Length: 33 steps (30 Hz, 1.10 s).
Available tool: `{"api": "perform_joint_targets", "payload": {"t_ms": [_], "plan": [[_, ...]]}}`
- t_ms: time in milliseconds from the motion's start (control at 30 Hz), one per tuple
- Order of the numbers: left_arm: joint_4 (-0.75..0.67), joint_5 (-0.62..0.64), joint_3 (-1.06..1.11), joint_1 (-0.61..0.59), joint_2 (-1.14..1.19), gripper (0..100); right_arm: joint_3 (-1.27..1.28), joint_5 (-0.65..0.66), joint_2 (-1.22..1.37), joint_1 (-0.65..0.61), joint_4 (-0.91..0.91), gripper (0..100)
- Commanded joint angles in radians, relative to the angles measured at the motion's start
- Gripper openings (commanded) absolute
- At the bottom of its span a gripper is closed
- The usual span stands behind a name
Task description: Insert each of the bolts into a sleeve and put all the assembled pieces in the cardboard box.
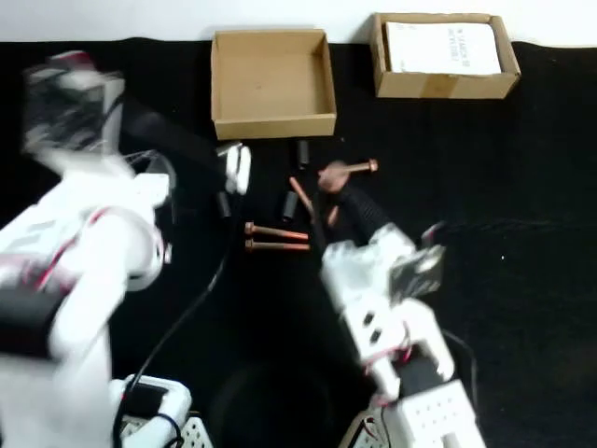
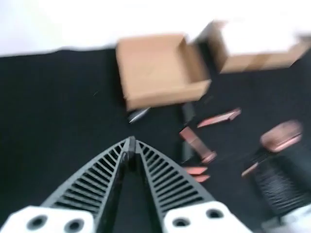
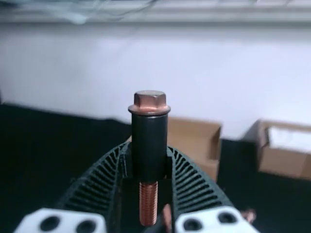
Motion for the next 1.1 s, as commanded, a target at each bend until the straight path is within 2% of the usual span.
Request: {"api": "perform_joint_targets", "payload": {"t_ms": [0, 133, 300, 433, 667, 867, 1067], "plan": [[-0.083, -0.055, 0.182, -0.070, -0.030, 1, -0.265, -0.005, 0.335, 0.056, -0.159, 0.7], [-0.216, -0.061, 0.418, -0.081, -0.191, 1, -0.507, -0.003, 0.685, 0.059, -0.298, 0.7], [-0.477, -0.061, 0.805, -0.082, -0.381, 1, -0.805, -0.006, 1.087, 0.059, -0.409, 0.7], [-0.689, -0.054, 1.055, -0.082, -0.410, 1, -1.036, -0.003, 1.397, 0.059, -0.481, 0.7], [-1.002, -0.055, 1.331, -0.077, -0.406, 1, -1.431, -0.002, 1.853, 0.068, -0.499, 0.8], [-1.097, -0.057, 1.523, -0.081, -0.406, 1, -1.667, -0.002, 2.083, 0.077, -0.493, 0.9], [-1.137, -0.057, 1.592, -0.081, -0.407, 1, -1.702, -0.002, 2.190, 0.088, -0.493, 0.9]]}}
